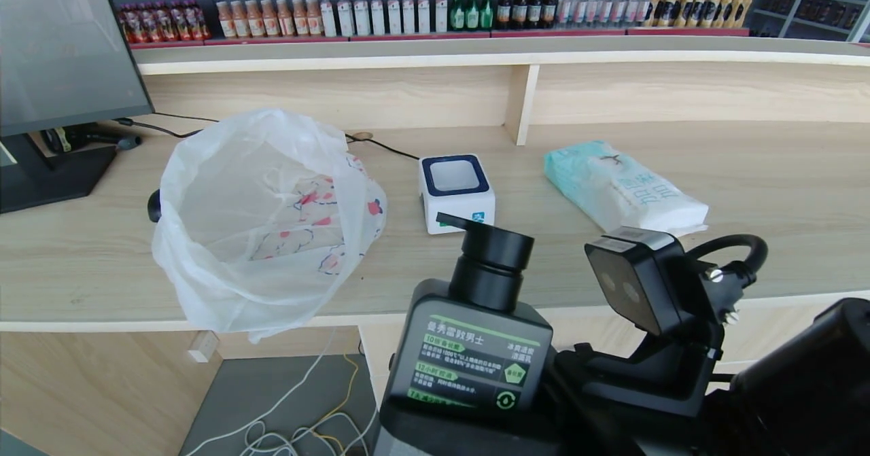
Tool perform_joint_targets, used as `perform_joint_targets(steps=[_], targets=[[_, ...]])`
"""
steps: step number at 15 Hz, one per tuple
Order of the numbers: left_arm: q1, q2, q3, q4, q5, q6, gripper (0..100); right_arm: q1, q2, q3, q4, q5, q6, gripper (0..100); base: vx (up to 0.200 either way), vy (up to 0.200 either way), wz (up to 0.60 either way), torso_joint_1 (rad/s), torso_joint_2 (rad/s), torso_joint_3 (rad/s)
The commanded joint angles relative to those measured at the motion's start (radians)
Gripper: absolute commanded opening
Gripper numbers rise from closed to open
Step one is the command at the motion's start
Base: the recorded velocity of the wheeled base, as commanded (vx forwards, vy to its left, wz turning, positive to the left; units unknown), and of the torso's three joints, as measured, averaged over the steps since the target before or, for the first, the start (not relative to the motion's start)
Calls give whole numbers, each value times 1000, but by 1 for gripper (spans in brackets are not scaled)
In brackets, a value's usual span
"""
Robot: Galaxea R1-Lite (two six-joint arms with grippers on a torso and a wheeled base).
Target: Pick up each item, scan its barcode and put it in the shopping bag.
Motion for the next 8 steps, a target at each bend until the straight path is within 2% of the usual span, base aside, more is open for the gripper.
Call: perform_joint_targets(steps=[1, 5, 8], targets=[[1, 0, 0, 0, 0, -1, 100, -6, 2, 17, -20, -10, -25, 0, 0, 0, 0, 0, 0, 0], [1, 0, 0, 0, 0, -1, 100, -29, -4, 106, -45, -59, -151, 0, 0, 0, 0, 0, 0, 0], [1, 0, 0, 0, 0, -1, 100, -33, -8, 117, -48, -174, -198, 0, 0, 0, 0, 0, 0, 0]])
